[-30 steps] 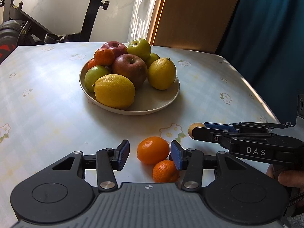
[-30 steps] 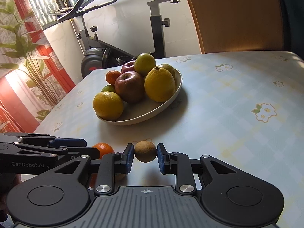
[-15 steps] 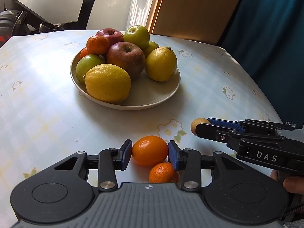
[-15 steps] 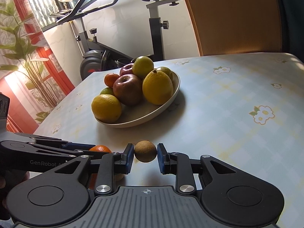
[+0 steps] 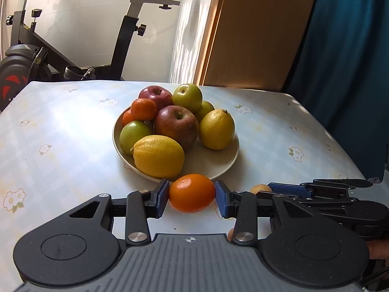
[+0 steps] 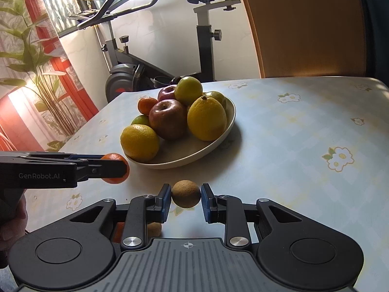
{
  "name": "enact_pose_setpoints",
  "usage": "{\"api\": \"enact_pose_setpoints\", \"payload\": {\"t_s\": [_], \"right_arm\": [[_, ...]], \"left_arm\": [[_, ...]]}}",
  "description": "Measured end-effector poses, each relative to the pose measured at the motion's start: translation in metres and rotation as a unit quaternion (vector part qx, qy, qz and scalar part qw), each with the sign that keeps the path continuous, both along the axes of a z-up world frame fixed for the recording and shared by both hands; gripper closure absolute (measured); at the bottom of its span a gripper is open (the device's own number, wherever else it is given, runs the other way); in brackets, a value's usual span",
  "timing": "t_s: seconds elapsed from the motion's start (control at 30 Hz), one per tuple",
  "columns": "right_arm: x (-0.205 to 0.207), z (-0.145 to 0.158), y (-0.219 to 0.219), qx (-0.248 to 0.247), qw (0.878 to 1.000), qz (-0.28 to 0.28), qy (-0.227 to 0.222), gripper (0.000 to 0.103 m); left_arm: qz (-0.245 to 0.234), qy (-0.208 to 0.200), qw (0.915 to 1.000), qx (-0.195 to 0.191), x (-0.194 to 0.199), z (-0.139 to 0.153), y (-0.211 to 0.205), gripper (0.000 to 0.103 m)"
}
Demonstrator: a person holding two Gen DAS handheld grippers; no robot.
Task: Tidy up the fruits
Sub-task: 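Carry the tangerine and the kiwi onto the plate with both grippers, then open both grippers to release the tangerine and kiwi on the plate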
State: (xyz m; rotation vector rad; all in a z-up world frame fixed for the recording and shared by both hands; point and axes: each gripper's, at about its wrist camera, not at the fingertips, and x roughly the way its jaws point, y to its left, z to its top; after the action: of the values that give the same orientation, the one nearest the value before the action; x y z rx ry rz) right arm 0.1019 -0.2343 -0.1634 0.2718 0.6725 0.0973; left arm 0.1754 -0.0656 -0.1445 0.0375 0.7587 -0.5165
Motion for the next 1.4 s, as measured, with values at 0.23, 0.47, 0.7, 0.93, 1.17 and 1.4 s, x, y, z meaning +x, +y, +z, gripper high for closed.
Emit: {"api": "enact_pose_setpoints", "payload": {"t_s": [0.23,0.47,0.7,0.93,1.17,1.4], "right_arm": [[0.02,0.01,0.002,-0.022,1.0,0.017,-0.007,0.079],[0.043,0.014,0.001,-0.041,0.999,0.023,-0.012,0.079],[0.067,0.01,-0.004,-0.054,0.998,0.024,-0.009,0.079],[0.083,0.004,0.0,-0.064,0.997,0.034,0.004,0.079],[0.087,0.001,0.002,-0.076,0.996,0.036,0.011,0.078],[0.09,0.002,0.005,-0.087,0.996,0.03,0.014,0.078]], "left_arm": [[0.026,-0.022,0.9993,-0.013,0.035,0.022,0.006,0.06],[0.04,-0.018,0.999,-0.008,0.071,0.018,-0.001,0.06],[0.042,-0.015,0.999,0.004,0.084,0.01,-0.002,0.059],[0.044,-0.009,0.9989,0.011,0.091,0.004,-0.002,0.059],[0.04,-0.011,0.9991,0.01,0.093,0.005,-0.004,0.059],[0.039,-0.007,0.9992,0.008,0.094,0.005,-0.004,0.057]]}}
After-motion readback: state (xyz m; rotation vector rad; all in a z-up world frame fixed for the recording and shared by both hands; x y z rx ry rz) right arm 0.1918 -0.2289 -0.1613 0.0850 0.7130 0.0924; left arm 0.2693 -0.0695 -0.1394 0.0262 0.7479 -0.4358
